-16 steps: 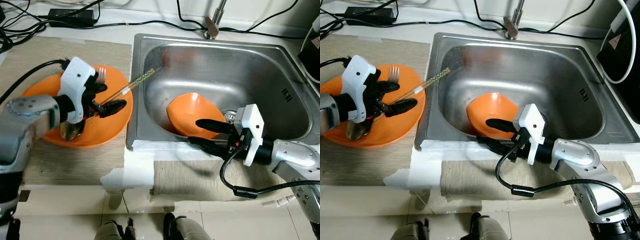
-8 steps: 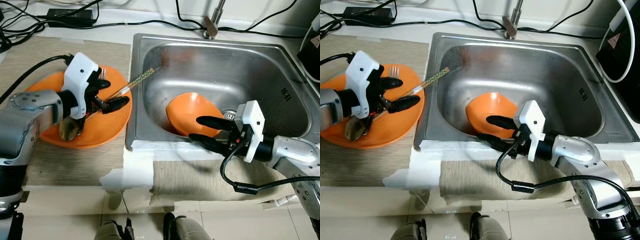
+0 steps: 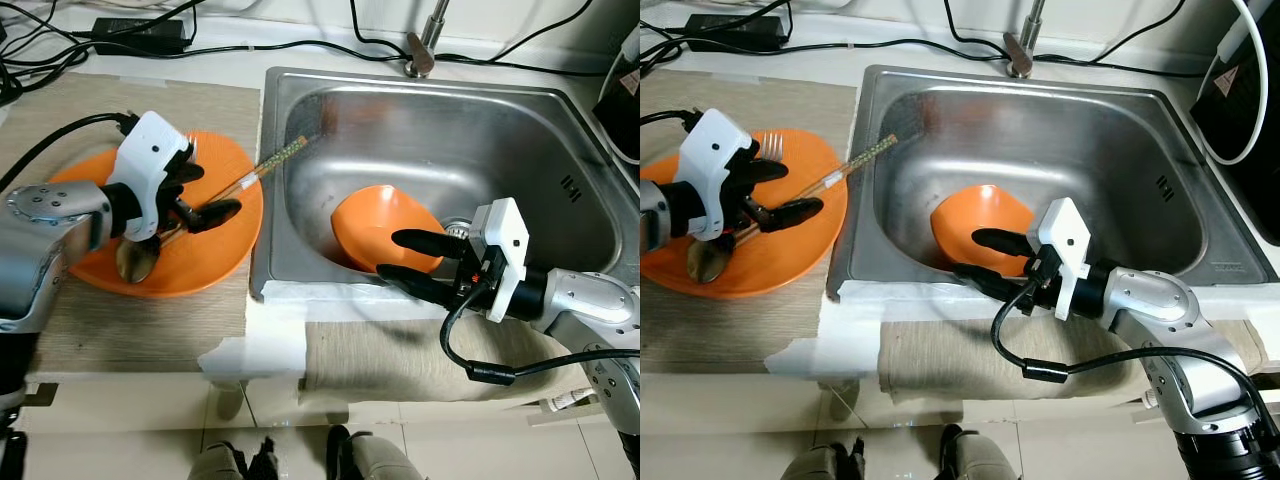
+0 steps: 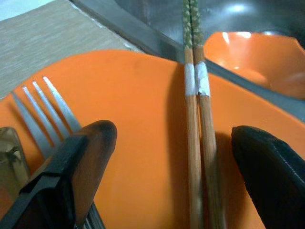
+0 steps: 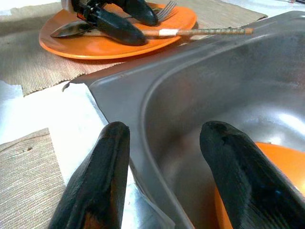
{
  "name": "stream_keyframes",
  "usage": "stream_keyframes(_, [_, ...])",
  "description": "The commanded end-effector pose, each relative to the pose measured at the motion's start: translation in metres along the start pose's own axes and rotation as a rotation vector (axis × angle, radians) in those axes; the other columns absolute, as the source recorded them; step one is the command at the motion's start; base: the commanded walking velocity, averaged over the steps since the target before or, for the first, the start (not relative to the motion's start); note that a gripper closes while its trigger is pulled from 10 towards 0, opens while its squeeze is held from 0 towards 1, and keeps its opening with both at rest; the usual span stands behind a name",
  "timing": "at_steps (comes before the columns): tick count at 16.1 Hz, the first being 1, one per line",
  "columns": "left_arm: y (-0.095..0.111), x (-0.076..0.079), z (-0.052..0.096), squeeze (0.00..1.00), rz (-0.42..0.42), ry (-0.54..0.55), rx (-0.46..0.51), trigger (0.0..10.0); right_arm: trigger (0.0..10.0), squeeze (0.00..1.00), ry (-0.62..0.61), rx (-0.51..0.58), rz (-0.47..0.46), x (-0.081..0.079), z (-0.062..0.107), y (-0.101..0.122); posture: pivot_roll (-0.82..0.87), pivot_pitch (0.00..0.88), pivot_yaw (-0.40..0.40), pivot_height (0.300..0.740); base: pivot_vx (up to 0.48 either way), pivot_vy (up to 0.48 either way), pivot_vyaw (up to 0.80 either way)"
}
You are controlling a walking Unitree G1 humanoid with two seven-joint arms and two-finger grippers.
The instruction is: Kitchen organization
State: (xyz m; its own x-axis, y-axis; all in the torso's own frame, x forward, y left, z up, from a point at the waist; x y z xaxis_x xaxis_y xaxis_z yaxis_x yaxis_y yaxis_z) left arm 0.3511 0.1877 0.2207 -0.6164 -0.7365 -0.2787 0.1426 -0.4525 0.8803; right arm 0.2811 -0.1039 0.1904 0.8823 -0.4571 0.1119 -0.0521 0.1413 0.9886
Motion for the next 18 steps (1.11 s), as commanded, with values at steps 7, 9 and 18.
stream_keyframes(7, [0.006,0.015,-0.006,0.0,-0.01,-0.066,0.017,10.0,10.0,0.0,0.019,-0.002,-0.003,-0.004,0.002,-0.001,-0.15,0.189,-0.075,0.74,0.0,0.0,0.0])
stream_keyframes(9, [0.004,0.019,-0.009,0.0,-0.008,-0.079,0.015,10.0,10.0,0.0,0.018,0.001,-0.005,-0.005,0.002,-0.001,-0.15,0.185,-0.071,0.74,0.0,0.0,0.0])
stream_keyframes(18, [-0.029,0.024,-0.015,0.0,-0.058,-0.059,-0.118,9.5,10.0,0.0,0.029,0.0,-0.012,-0.012,0.003,-0.004,-0.15,0.157,-0.076,0.74,0.0,0.0,0.0])
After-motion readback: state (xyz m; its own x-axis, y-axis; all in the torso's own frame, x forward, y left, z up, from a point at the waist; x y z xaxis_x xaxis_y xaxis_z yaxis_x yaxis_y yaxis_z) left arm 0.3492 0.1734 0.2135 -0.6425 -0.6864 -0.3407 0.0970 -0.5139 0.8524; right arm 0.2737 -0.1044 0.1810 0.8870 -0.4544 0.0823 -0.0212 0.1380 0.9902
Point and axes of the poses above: a point about 5 cm out from each wrist's last joint towards the gripper, its own z axis pointing back from the gripper into the wrist, its own y axis along the axis of the wrist's last joint, x = y × z, the point moved 6 cm from there along -z, pointing out of the wrist towards the gripper
